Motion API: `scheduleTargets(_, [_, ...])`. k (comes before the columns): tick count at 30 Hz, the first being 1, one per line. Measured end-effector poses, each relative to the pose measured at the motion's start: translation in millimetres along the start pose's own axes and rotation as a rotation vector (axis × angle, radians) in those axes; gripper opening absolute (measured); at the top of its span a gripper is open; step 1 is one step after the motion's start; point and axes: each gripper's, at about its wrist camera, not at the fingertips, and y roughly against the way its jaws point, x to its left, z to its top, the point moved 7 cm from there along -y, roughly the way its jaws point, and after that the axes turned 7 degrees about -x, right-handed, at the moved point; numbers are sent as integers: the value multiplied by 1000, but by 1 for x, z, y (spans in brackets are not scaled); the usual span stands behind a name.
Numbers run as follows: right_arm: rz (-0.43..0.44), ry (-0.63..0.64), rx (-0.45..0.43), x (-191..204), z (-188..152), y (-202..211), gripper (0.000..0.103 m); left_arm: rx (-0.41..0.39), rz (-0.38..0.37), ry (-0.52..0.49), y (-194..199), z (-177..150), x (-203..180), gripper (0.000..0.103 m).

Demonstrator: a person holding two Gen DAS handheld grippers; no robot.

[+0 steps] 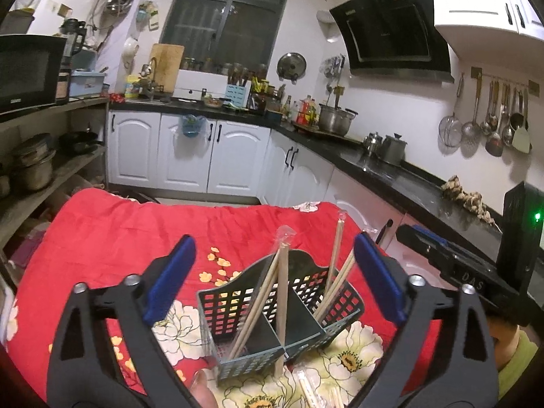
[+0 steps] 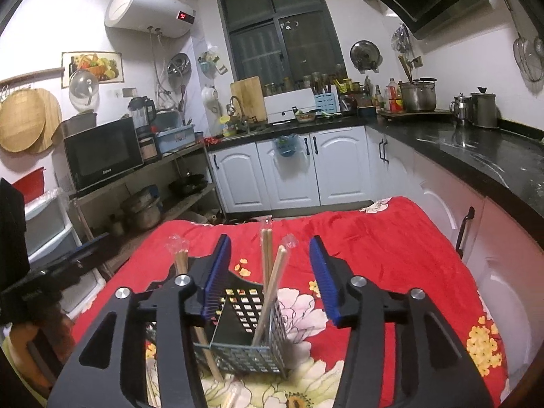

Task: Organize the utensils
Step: 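Move the right gripper back down to the chopsticks pile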

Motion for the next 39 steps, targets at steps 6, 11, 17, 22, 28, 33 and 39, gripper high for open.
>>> scheduleTargets(6, [8,22,17,5,-7,10,55,-4,4,18,15,-2,3,93])
scheduleTargets(11, [11,48,30,10,-13,18,56,-7,2,21,27,-5,4,93])
scheduleTargets(17, [11,68,46,12,-20,28,56,-5,-5,17,40,-12,0,93])
scheduleTargets(22, [0,90,66,13,-26,38,56,-5,-30,17,50,-21,-6,93])
scheduleTargets(28, [-18,110,96,10,-35,48,56,28,-43,12,53,-31,-14,93])
scheduleTargets(33, [-31,115,124,3,-45,55,56,47,-50,-3,59,-40,-18,93])
scheduleTargets(39, [-41,114,150,-5,-56,64,56,84,-51,-21,62,-56,-24,93])
